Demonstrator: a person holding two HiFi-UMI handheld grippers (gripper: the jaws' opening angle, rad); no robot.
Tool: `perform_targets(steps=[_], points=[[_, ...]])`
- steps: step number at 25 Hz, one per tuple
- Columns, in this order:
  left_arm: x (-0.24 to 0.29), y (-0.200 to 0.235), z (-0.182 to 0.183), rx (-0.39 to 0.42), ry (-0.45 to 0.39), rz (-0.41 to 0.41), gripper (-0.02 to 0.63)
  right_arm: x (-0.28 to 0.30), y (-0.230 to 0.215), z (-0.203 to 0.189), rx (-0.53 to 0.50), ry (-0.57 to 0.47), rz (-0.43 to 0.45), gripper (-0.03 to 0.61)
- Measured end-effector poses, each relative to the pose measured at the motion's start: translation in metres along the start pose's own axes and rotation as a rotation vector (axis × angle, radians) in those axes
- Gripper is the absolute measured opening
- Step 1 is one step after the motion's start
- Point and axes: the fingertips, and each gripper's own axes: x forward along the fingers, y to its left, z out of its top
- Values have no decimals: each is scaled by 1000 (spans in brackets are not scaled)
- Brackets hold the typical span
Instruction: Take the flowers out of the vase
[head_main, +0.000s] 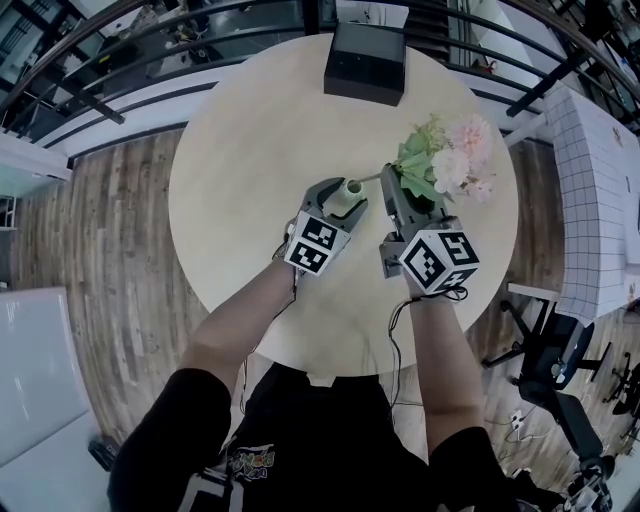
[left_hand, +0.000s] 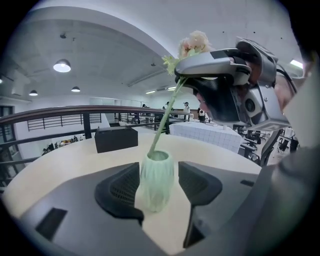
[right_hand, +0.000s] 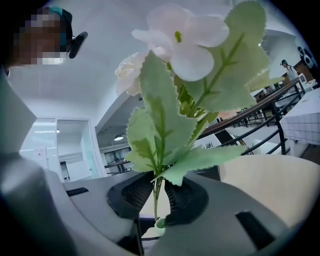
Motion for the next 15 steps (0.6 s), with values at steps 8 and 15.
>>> perform_targets(steps=[8,15], points=[[-48,10,12,-44,-44,48,245,-26,6,21,11,-14,-21,80],[-116,8,36,-121,-94,40,44,-56,17,42,55,-25,-43,80]])
